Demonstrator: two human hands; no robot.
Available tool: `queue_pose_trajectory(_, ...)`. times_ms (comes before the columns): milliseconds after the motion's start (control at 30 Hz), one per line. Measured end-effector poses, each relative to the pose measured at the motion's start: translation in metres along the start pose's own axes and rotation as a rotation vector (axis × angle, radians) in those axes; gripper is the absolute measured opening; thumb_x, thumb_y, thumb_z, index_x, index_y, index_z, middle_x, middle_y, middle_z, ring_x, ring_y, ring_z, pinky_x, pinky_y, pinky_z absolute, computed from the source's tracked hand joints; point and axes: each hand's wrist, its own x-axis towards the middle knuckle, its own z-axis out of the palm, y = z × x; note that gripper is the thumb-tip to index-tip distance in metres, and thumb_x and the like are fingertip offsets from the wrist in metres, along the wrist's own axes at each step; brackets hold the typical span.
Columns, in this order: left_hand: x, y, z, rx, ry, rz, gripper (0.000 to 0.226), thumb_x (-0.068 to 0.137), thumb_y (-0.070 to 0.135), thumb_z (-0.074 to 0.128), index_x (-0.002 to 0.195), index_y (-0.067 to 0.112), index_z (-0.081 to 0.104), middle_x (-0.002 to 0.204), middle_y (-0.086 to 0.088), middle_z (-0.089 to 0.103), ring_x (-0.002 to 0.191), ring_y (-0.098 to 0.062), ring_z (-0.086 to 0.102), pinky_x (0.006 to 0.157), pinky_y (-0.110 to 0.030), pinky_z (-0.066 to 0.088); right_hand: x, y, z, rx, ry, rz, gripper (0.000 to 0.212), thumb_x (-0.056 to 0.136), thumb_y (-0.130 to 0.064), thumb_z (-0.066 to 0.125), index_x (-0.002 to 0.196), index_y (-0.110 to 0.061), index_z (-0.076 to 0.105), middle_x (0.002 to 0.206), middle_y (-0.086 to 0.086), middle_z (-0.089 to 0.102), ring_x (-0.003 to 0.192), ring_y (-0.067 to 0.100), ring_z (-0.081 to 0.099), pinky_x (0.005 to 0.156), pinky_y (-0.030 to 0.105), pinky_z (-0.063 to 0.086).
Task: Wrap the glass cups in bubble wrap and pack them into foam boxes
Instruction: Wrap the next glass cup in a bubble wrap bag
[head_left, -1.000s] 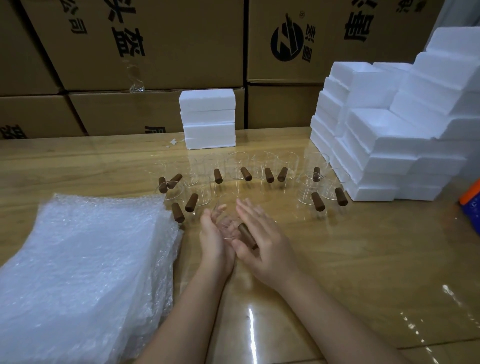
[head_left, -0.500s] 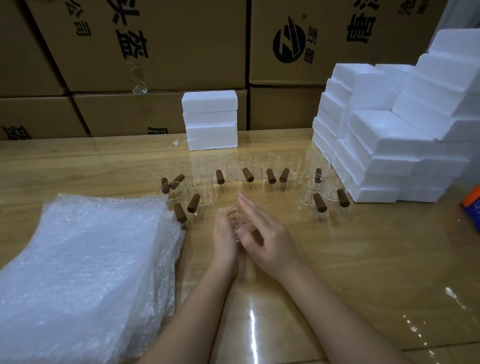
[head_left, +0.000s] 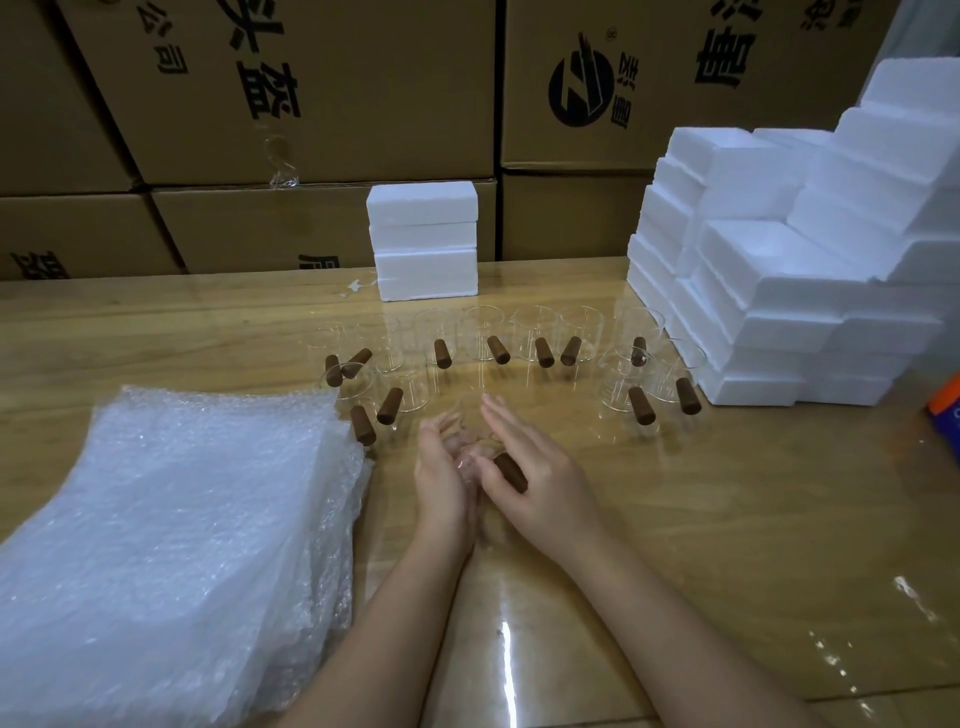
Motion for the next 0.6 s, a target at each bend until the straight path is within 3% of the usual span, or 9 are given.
queue_pose_trajectory(100, 0.0, 0.004, 0.0, -0.037, 0.049, -0.01, 0.035, 0.101, 0.037, 0.032, 0.099, 0.016, 0.061, 0.077, -0.004, 0.069, 0.058, -0.012, 0.067, 0.052, -0.026, 0.053, -0.004, 0.0, 0.0, 0.014, 0.069, -0.093, 0.044, 0.089, -0.016, 0.059, 0.131, -0.003, 0.055, 0.14, 0.005, 0.051, 0.132, 0.014, 0.046, 0.102, 0.037, 0.045)
queue_pose_trajectory(200, -0.001, 0.007, -0.001, -0.021, 0.056, -0.027, 0.037, 0.101, 0.038, 0.031, 0.101, 0.017, 0.061, 0.091, -0.01, 0.07, 0.073, -0.019, 0.07, 0.065, -0.031, 0.054, -0.007, -0.004, 0.003, 0.003, 0.102, -0.209, 0.041, 0.089, -0.018, 0.056, 0.127, -0.001, 0.058, 0.137, 0.008, 0.054, 0.13, 0.017, 0.048, 0.101, 0.035, 0.046)
queue_pose_trajectory(300, -0.003, 0.007, 0.001, 0.099, 0.011, 0.011, 0.045, 0.102, 0.035, 0.028, 0.107, 0.007, 0.062, 0.084, -0.007, 0.072, 0.068, -0.011, 0.069, 0.056, -0.021, 0.054, -0.006, -0.004, 0.005, 0.007, 0.144, -0.272, 0.04, 0.087, -0.013, 0.058, 0.124, 0.002, 0.06, 0.136, 0.01, 0.054, 0.13, 0.019, 0.049, 0.102, 0.036, 0.046)
queue_pose_trajectory(367, -0.007, 0.006, 0.003, 0.194, -0.057, 0.037, 0.047, 0.103, 0.033, 0.025, 0.111, 0.003, 0.06, 0.087, -0.012, 0.072, 0.067, -0.013, 0.066, 0.055, -0.023, 0.052, -0.006, -0.004, 0.006, 0.025, 0.155, -0.271, 0.042, 0.088, -0.012, 0.056, 0.127, 0.003, 0.057, 0.138, 0.012, 0.052, 0.131, 0.019, 0.047, 0.104, 0.037, 0.045)
queue_pose_trajectory(467, -0.014, 0.005, 0.005, 0.273, -0.131, 0.114, 0.045, 0.103, 0.03, 0.024, 0.112, 0.001, 0.058, 0.106, -0.026, 0.064, 0.086, -0.03, 0.061, 0.072, -0.04, 0.05, -0.005, -0.004, 0.007, 0.085, 0.143, -0.199, 0.044, 0.091, -0.014, 0.05, 0.133, 0.0, 0.051, 0.144, 0.01, 0.046, 0.135, 0.018, 0.042, 0.106, 0.038, 0.042)
queue_pose_trajectory(533, -0.016, 0.005, 0.006, 0.318, -0.156, 0.158, 0.04, 0.103, 0.025, 0.025, 0.11, 0.002, 0.057, 0.102, -0.023, 0.064, 0.083, -0.025, 0.061, 0.07, -0.034, 0.049, -0.002, -0.003, 0.008, 0.166, 0.091, -0.069, 0.048, 0.093, -0.02, 0.047, 0.14, -0.008, 0.044, 0.149, 0.002, 0.039, 0.139, 0.014, 0.036, 0.109, 0.041, 0.038)
queue_pose_trajectory(600, -0.017, 0.005, 0.006, 0.334, -0.175, 0.182, 0.033, 0.102, 0.02, 0.028, 0.102, 0.007, 0.058, 0.085, -0.01, 0.066, 0.071, -0.012, 0.064, 0.058, -0.021, 0.049, 0.001, 0.0, 0.006, 0.254, 0.031, 0.099, 0.052, 0.092, -0.031, 0.046, 0.143, -0.024, 0.037, 0.15, -0.01, 0.035, 0.14, 0.008, 0.03, 0.113, 0.043, 0.031)
